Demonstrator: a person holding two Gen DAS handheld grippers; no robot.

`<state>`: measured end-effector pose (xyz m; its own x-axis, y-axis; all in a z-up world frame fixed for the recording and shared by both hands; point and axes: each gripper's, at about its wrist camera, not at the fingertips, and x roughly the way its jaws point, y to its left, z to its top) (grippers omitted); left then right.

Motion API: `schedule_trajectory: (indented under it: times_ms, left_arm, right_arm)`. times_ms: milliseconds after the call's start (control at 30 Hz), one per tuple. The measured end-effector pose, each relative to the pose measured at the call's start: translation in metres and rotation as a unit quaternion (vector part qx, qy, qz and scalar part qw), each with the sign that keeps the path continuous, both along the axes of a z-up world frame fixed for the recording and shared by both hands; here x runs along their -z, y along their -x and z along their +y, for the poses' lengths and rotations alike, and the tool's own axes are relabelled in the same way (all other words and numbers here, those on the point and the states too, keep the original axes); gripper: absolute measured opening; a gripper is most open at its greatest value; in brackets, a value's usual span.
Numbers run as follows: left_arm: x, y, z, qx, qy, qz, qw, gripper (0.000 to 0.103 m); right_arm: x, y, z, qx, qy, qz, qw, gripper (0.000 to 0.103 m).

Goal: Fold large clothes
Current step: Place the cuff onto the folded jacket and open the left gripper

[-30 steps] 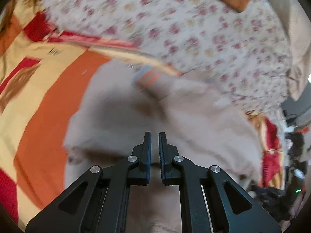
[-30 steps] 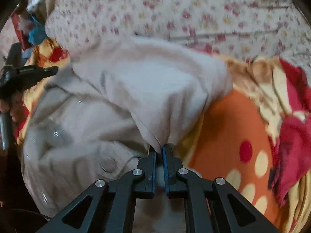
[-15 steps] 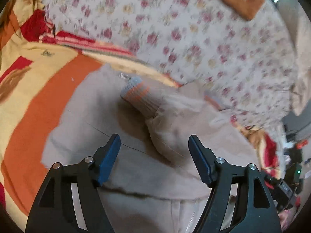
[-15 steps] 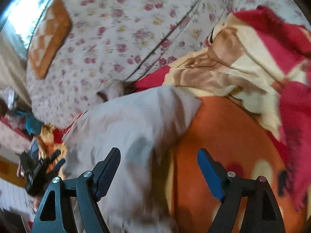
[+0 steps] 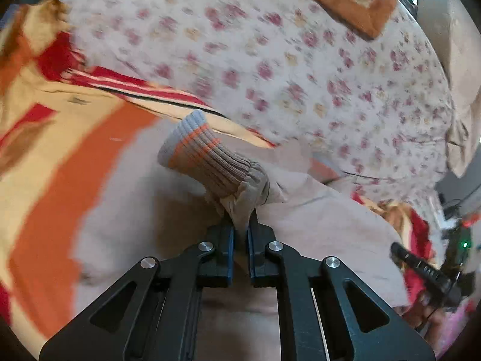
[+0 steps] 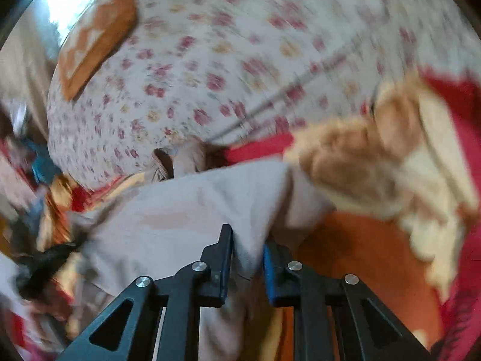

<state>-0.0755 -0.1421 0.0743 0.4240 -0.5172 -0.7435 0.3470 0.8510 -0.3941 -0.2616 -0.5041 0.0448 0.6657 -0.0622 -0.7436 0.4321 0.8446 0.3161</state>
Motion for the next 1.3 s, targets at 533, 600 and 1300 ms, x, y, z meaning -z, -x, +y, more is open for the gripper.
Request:
schedule_trajectory:
  times_ms: [533,600,1300]
  left_arm:
    - [0.026,0.006,0.006,0.014,-0.021,0.049,0.9985,0.043]
    - [0.022,0.009,0.011,0.011,-0.032,0.048,0.9983,0.043]
    - [0.042,-0.021,0.004,-0.043,-0.133,-0.005,0.9902,0.063]
  right_arm:
    - [-0.016,0.014,0.08,-0.068,0.079,0.083,0.991,0.057]
    - [0.019,0.01,0.086,-0.078,0.106,0.165,0.978,0.053]
    - [0.029,-0.046,0.036,0.026,0.081,0.13,0.988,0.062]
